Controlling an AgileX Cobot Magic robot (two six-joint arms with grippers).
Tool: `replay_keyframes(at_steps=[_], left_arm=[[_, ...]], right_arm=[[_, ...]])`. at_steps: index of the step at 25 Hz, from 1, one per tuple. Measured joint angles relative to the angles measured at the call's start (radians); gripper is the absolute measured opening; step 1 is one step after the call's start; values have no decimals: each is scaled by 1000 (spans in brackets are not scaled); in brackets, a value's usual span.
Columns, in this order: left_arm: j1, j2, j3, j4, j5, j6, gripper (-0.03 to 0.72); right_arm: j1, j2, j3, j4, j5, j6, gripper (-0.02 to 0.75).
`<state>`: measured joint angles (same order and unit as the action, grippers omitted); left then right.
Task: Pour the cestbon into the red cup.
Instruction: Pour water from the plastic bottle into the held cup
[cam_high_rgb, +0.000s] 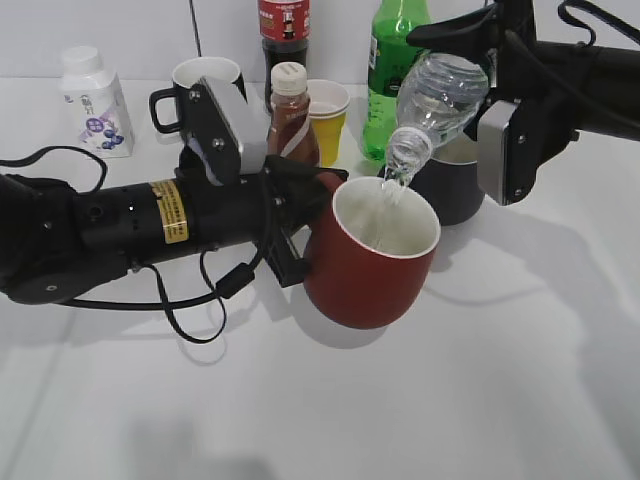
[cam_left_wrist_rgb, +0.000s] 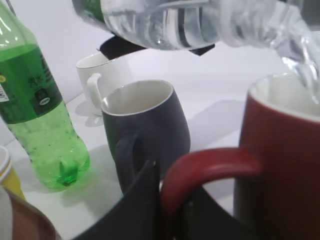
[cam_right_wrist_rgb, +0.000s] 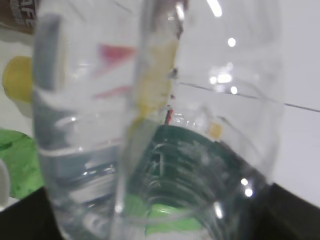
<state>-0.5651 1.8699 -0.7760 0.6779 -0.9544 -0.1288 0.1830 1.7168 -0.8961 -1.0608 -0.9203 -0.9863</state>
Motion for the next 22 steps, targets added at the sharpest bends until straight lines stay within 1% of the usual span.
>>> replay_keyframes(at_steps=[15, 22], left_arm=[[0, 0, 0, -3, 8, 1, 41], [0, 1, 0, -45, 8, 2, 41]], right_arm=[[0, 0, 0, 29, -11, -34, 475], [0, 0, 0, 29, -14, 38, 475]])
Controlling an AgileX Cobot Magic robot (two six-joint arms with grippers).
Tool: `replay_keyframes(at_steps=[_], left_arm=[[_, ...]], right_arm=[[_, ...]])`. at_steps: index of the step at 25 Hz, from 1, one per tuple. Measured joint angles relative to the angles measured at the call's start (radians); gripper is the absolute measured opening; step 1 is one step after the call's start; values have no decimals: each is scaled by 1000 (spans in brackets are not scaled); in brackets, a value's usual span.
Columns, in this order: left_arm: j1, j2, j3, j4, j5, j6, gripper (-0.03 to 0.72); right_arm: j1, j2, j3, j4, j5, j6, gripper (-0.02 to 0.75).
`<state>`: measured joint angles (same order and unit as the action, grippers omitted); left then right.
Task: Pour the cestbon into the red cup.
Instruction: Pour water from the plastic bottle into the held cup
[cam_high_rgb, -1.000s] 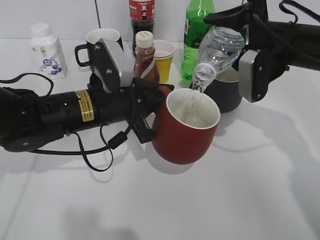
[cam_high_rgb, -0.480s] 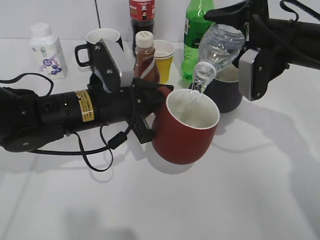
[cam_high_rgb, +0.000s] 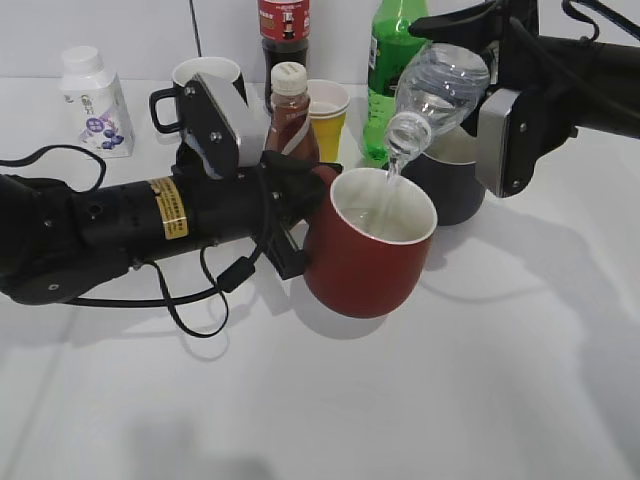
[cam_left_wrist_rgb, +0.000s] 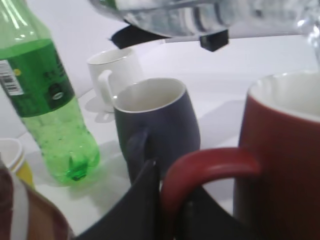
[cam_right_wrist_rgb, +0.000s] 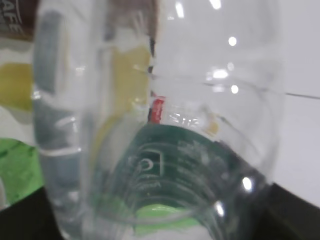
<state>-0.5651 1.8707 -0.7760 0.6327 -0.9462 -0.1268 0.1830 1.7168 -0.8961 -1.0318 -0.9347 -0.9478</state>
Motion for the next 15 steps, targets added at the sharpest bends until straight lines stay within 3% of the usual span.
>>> replay_keyframes(at_steps=[5, 15], left_arm=[[0, 0, 0, -15, -36, 1, 41], [30, -30, 0, -80, -67, 2, 41]], right_arm=[[0, 0, 0, -15, 10, 153, 475], [0, 0, 0, -42, -53, 640, 475]])
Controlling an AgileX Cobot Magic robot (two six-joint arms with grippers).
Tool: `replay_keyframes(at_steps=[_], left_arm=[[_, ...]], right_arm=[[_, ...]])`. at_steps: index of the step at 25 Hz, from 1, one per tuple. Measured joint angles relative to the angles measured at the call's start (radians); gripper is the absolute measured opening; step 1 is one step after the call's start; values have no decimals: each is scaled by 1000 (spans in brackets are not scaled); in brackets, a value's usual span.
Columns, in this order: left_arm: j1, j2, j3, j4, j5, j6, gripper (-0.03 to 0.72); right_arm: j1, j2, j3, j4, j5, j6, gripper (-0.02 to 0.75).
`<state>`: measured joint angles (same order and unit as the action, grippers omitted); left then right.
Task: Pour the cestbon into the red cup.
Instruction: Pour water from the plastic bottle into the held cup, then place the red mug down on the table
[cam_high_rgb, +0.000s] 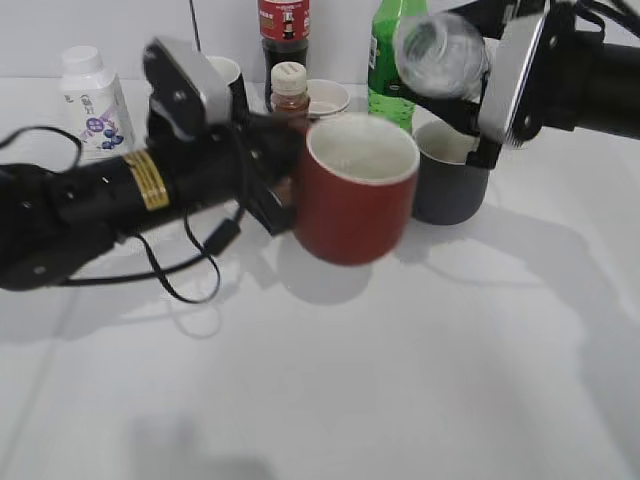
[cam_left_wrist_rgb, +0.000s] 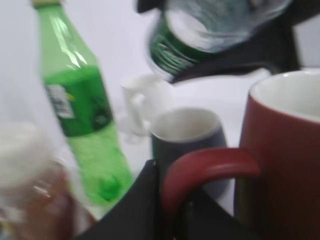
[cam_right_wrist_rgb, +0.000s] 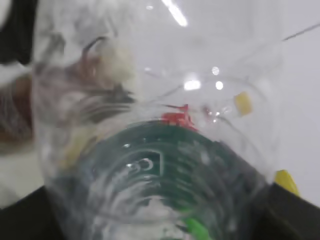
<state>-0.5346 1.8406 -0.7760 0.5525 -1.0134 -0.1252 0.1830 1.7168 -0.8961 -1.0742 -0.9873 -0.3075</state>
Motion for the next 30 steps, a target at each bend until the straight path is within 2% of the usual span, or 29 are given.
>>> replay_keyframes(at_steps=[6, 13, 16, 20, 24, 27, 30], left_arm=[[73, -51, 0, -8, -6, 0, 41], [158, -131, 31, -10, -3, 0, 41], [189, -170, 63, -43, -2, 0, 41], [228, -215, 110, -118, -4, 0, 41], [263, -223, 152, -157, -7, 0, 41], [282, -223, 189, -188, -4, 0, 41], [298, -223, 216, -241, -3, 0, 41]], right_arm=[[0, 0, 0, 44, -60, 196, 475], [0, 0, 0, 164, -61, 370, 475], [0, 0, 0, 188, -54, 511, 475], [0, 0, 0, 184, -49, 766, 475], [0, -1, 0, 168, -42, 929, 475], [-2, -8, 0, 147, -22, 1027, 475], [-7, -45, 10, 115, 61, 1061, 475]])
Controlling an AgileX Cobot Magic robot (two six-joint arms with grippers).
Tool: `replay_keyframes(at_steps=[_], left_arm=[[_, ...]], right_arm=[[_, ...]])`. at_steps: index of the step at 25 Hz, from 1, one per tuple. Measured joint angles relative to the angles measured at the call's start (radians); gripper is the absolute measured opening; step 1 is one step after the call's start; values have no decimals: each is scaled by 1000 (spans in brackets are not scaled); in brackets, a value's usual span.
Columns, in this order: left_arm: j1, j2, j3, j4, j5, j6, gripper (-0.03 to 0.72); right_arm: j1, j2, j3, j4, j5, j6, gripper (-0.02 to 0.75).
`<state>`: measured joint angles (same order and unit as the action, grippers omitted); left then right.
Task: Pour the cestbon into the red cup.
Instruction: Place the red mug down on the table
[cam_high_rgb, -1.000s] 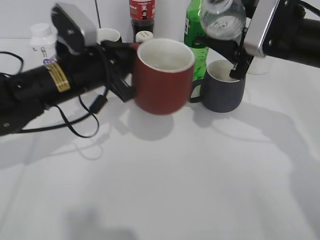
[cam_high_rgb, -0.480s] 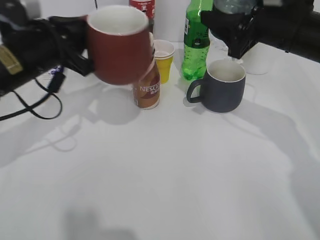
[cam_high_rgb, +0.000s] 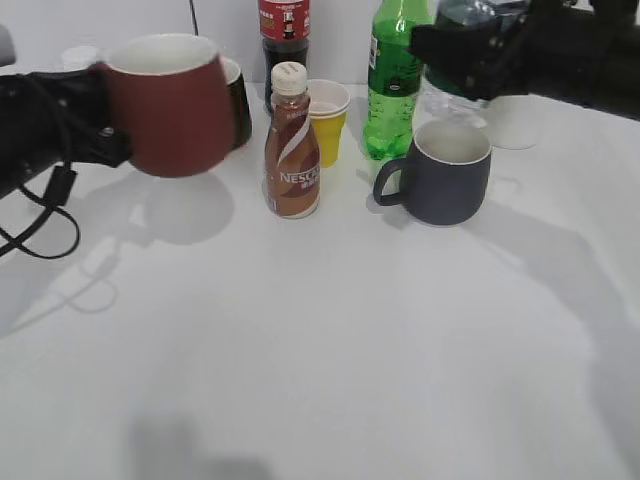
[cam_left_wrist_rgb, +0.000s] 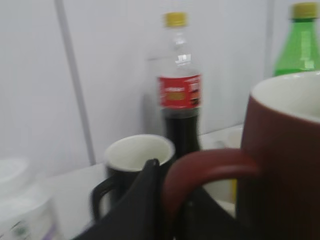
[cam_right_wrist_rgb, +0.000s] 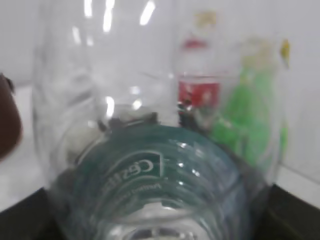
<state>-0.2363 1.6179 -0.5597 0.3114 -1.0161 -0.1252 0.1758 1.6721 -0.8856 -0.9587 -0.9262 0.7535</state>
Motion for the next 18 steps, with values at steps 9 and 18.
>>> replay_keyframes(at_steps=[9, 18], left_arm=[[38, 5, 21, -165, 1, 58, 41], [38, 191, 22, -238, -108, 125, 41]], right_arm=[[0, -193, 104, 24, 428, 5, 475], [-87, -201, 234, 547, 410, -362, 475]])
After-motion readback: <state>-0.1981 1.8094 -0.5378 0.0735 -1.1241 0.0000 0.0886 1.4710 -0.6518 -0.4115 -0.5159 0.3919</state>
